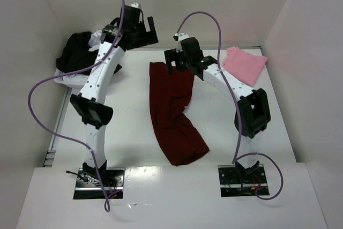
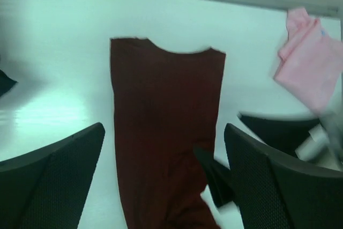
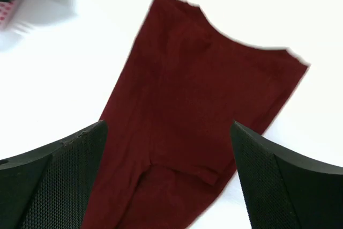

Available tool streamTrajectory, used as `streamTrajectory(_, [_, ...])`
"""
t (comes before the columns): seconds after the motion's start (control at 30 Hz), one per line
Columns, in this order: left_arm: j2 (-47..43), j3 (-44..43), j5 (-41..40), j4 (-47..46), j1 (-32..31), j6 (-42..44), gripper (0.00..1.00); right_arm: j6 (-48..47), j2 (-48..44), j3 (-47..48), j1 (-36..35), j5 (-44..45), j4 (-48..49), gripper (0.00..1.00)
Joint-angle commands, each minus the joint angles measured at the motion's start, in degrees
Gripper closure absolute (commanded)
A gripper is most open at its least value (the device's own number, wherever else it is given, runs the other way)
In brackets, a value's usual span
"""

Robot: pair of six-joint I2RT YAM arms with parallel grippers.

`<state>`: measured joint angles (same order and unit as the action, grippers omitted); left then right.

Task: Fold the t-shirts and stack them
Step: Rotate the tshirt 90 degrees

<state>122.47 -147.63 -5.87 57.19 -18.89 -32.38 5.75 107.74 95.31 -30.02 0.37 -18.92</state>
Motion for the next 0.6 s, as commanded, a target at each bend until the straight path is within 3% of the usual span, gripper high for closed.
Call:
streamTrajectory(0.0, [-6.1, 19.1, -4.1, 2.9, -6.8, 1.2, 0.00, 6.1, 7.3, 3.6, 2.9, -2.9, -2.4, 0.00])
streamTrajectory(0.13, [-24.0, 48.6, 7.7, -17.6, -7.7, -5.4, 0.00, 7.7, 15.3, 12.0, 3.2, -6.5, -8.4, 0.00])
streamTrajectory(0.2, [-31.2, 61.2, 10.3, -21.1, -7.7, -8.1, 0.00, 7.9, 17.8, 14.1, 3.2, -6.4, -9.7, 0.00])
streamTrajectory(0.4, [-38.8, 71.2, 14.9, -21.7, -8.3, -7.4, 0.00, 7.4, 21.5, 15.1, 3.1, -6.2, -9.9, 0.00])
streamTrajectory(0.57, [-35.2, 71.6, 19.1, -21.8, -10.3, -5.8, 0.00, 3.4, 26.3, 18.8, 0.8, -5.7, -12.2, 0.00])
